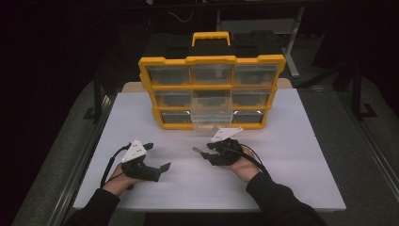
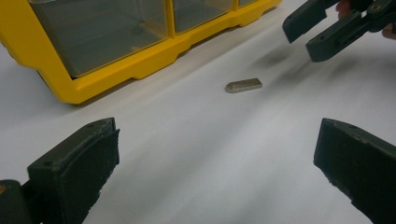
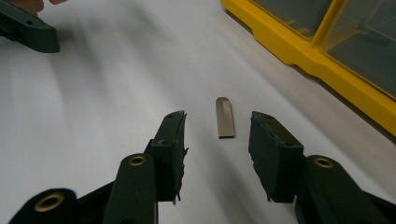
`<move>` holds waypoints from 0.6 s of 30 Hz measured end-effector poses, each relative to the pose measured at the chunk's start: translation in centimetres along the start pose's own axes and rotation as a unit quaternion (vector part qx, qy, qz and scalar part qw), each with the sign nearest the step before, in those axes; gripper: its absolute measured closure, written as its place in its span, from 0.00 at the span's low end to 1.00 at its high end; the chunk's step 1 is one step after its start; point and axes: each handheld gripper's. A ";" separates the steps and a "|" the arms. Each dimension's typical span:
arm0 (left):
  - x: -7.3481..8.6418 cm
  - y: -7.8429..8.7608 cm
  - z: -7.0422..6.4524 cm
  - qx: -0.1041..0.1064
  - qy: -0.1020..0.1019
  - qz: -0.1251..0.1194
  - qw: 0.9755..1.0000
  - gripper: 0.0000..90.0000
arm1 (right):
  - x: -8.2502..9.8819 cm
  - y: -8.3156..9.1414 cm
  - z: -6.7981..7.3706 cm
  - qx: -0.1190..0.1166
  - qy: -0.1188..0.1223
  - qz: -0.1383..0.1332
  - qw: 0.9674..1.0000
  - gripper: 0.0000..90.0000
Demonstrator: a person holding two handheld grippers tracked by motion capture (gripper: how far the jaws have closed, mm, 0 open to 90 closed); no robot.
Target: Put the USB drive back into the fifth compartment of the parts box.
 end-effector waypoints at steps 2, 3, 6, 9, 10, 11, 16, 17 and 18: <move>0.0 0.0 0.0 0.000 0.001 0.000 1.000 0.00 | 0.0 -0.4 0.1 0.001 0.003 0.001 1.000 0.62; 0.0 0.0 0.0 0.000 0.001 0.000 1.000 0.00 | -0.1 -0.5 0.1 0.002 0.002 0.002 1.000 0.63; 0.0 0.0 0.0 0.000 0.002 -0.001 1.000 0.00 | -0.1 -1.1 0.2 0.004 0.007 0.003 1.000 0.65; 0.0 0.0 0.0 0.001 0.002 -0.001 1.000 0.00 | 0.0 -1.7 0.2 0.004 0.007 0.006 1.000 0.66; 0.0 0.0 0.0 0.001 0.002 -0.001 1.000 0.00 | 0.0 -1.9 0.2 0.005 0.006 0.007 1.000 0.67; 0.0 0.0 0.0 0.001 0.002 -0.001 1.000 0.00 | 0.0 -2.1 0.1 0.006 0.008 0.008 1.000 0.68; 0.0 0.1 0.0 0.002 0.005 -0.002 1.000 0.00 | 0.0 -3.1 0.2 0.008 0.015 0.011 1.000 0.70; 0.0 0.1 0.0 0.001 0.005 -0.002 1.000 0.00 | 0.0 -3.3 0.2 0.010 0.018 0.011 1.000 0.70; 0.0 0.1 0.1 0.001 0.006 -0.002 1.000 0.00 | 0.0 -3.5 0.3 0.012 0.018 0.013 1.000 0.71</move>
Point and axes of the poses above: each handheld gripper's, and its own axes: y roughly backward along the jaws, x roughly out of its underside, z roughly to its left, and after that the axes turned 7 degrees about -z, right-handed
